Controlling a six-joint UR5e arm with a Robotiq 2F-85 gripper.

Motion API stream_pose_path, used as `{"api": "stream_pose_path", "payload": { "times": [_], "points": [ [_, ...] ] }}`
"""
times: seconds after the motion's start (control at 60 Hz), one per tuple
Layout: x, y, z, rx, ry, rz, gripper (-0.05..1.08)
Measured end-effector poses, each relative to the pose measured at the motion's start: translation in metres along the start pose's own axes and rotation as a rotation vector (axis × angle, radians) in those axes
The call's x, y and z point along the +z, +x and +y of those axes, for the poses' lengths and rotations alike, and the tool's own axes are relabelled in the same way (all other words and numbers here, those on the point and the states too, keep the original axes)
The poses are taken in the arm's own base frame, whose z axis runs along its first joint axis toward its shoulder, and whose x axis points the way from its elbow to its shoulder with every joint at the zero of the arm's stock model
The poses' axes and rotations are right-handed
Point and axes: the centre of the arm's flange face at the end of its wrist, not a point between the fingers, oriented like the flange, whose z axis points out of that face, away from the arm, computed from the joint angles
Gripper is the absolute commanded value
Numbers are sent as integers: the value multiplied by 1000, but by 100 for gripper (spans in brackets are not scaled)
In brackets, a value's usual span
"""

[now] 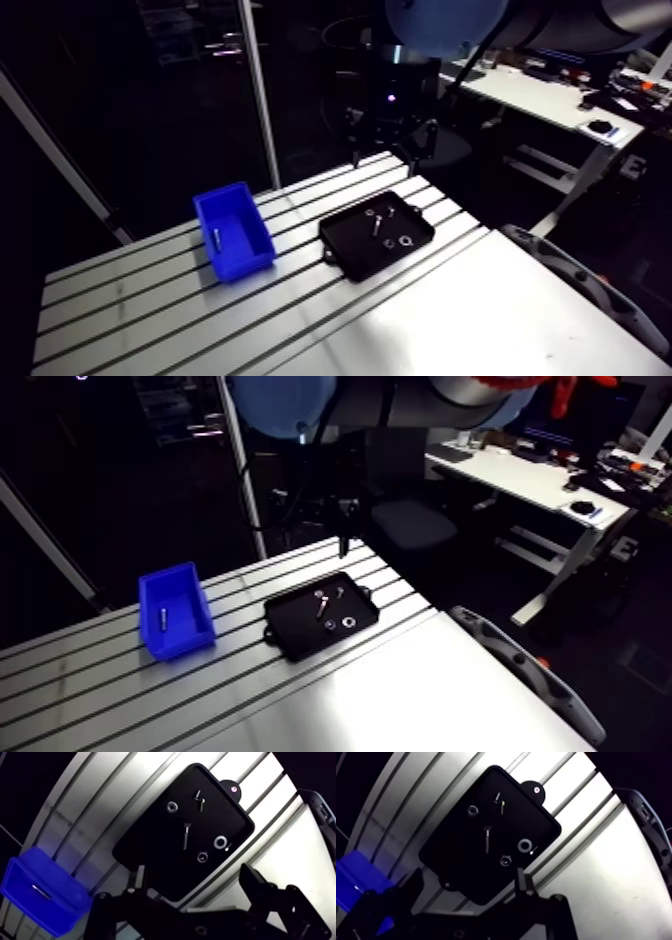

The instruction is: Pick up the M10 bolt from the tray and put it into the blue bin.

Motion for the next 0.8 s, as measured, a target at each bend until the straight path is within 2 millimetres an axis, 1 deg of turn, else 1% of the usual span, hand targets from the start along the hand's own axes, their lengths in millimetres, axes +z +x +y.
{"api": "stream_pose_path", "payload": {
  "times": [0.3,0.367,0.45,0.467,0.483,0.5,0.567,0.633,0.65,0.733,0.8],
  "points": [
    [40,5,1,4,-17,-48,2],
    [47,6,1,3,-20,-58,7],
    [56,6,1,3,-23,-70,9],
    [57,7,1,3,-23,-70,12],
    [58,7,1,3,-23,-72,12],
    [59,7,1,3,-23,-72,16],
    [65,8,1,2,-25,-75,18],
    [70,9,0,2,-26,-79,23],
    [71,9,0,2,-26,-80,25],
    [76,9,0,3,-27,-83,29],
    [80,9,0,2,-28,-84,36]
  ]
}}
